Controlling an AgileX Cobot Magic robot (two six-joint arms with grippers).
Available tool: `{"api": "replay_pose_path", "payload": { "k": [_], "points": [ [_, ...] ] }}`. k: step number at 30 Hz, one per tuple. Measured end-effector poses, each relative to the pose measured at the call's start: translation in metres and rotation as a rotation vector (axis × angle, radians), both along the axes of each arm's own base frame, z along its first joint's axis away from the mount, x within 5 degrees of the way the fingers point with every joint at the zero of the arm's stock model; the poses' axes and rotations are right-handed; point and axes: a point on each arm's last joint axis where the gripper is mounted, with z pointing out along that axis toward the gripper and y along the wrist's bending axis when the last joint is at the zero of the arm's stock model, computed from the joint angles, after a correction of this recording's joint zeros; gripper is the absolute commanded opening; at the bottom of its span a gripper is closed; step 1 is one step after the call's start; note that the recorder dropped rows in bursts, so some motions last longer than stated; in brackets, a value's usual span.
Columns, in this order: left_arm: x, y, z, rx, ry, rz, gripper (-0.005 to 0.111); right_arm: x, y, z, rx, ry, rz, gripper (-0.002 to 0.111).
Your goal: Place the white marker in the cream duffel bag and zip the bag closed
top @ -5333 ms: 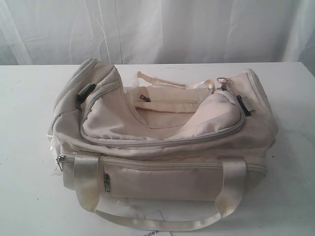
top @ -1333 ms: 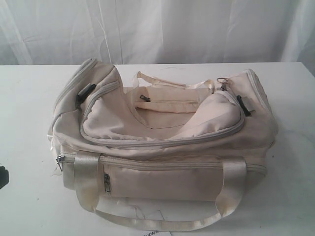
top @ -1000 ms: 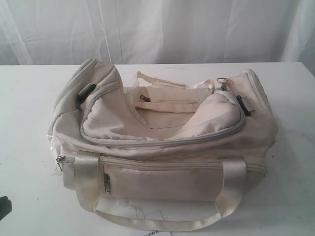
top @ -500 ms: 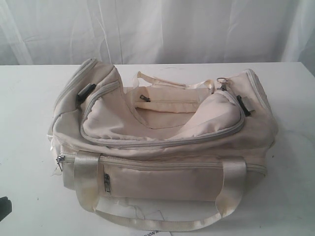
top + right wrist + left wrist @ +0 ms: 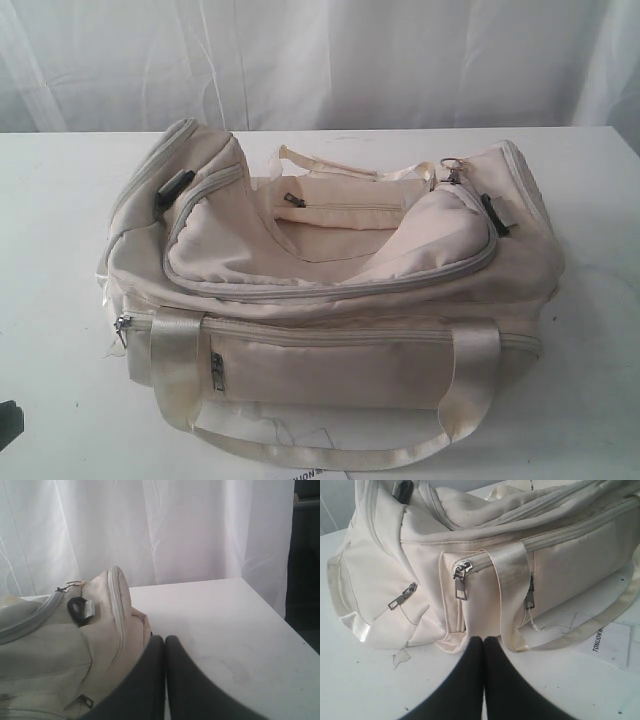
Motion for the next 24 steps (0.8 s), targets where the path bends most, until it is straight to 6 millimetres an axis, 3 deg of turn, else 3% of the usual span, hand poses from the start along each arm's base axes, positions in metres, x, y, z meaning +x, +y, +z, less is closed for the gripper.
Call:
{"api": "replay_pose_path", "payload": {
  "k": [14,24],
  "points": [
    [-0.001,0.001,0.001,-0.008,-0.013,0.013,0.0,0.0,0.0,0.0,0.0,0.0,0.0,0.0],
    [-0.003,0.012,0.007,-0.051,-0.104,0.152,0.0,0.0,0.0,0.0,0.0,0.0,0.0,0.0]
  ]
}}
